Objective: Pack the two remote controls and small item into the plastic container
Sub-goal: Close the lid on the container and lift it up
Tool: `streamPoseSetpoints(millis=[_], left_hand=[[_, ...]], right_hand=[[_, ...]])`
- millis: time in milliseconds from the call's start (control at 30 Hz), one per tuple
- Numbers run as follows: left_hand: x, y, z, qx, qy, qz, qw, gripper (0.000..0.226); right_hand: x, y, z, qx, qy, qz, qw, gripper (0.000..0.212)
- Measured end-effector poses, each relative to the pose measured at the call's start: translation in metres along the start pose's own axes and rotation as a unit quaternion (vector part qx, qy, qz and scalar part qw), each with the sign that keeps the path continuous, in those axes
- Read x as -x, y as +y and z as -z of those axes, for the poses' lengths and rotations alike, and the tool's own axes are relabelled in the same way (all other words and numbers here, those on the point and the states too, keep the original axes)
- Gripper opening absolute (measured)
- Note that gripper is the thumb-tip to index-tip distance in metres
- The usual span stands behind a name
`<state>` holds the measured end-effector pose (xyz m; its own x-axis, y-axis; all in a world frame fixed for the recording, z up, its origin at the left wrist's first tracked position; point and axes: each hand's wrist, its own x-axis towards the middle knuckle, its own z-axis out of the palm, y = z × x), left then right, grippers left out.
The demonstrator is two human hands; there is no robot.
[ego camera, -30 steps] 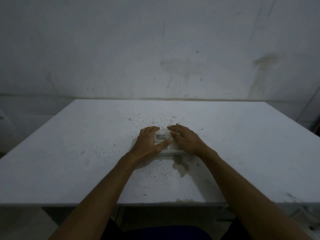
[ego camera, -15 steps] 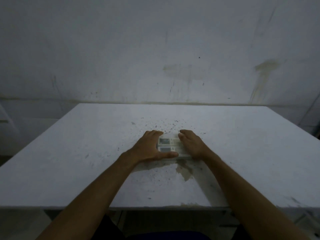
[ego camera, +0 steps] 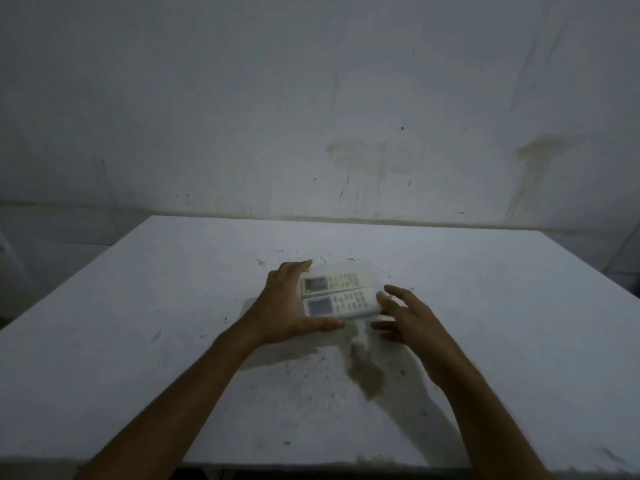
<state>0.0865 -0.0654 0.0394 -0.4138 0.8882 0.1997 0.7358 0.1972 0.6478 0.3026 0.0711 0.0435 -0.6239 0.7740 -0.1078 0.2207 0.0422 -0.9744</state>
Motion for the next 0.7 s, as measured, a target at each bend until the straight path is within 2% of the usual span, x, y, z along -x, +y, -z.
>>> streamPoseSetpoints(millis=[67,133,267,333,400,533,633,700], left_hand=[[-0.003,0.005,0.001,-0.014,0.018,-0.026,0.999,0.134],[-0.006,0.008,0.006,-0.013,0.017,-0.041,0.999,0.136],[-0.009,-0.009,0.024,0.080,0.013,-0.019,0.997,0.138],[-0.008,-0.021,0.026,0.128,0.015,0.002,0.992,0.131],[-0.008,-0.031,0.024,0.176,0.014,0.014,0.984,0.123],[-0.018,-0.048,0.031,0.207,0.034,0.026,0.977,0.117],[-0.036,-0.062,0.051,0.189,0.016,0.045,0.981,0.129],[-0.052,-0.078,0.074,0.103,-0.042,0.082,0.990,0.138]], right_hand=[[0.004,-0.005,-0.006,-0.038,-0.039,0.012,0.998,0.042],[0.000,-0.010,-0.009,-0.081,-0.045,0.022,0.995,0.038],[-0.023,-0.020,-0.007,-0.173,-0.053,-0.013,0.983,0.035],[-0.031,-0.025,-0.010,-0.197,-0.070,-0.029,0.977,0.035],[-0.038,-0.032,-0.015,-0.170,-0.087,-0.018,0.981,0.033],[-0.055,-0.043,-0.025,-0.044,-0.108,0.010,0.993,0.037],[-0.078,-0.048,-0.041,-0.078,-0.110,-0.007,0.991,0.038],[-0.100,-0.048,-0.053,-0.105,-0.108,-0.021,0.988,0.038]])
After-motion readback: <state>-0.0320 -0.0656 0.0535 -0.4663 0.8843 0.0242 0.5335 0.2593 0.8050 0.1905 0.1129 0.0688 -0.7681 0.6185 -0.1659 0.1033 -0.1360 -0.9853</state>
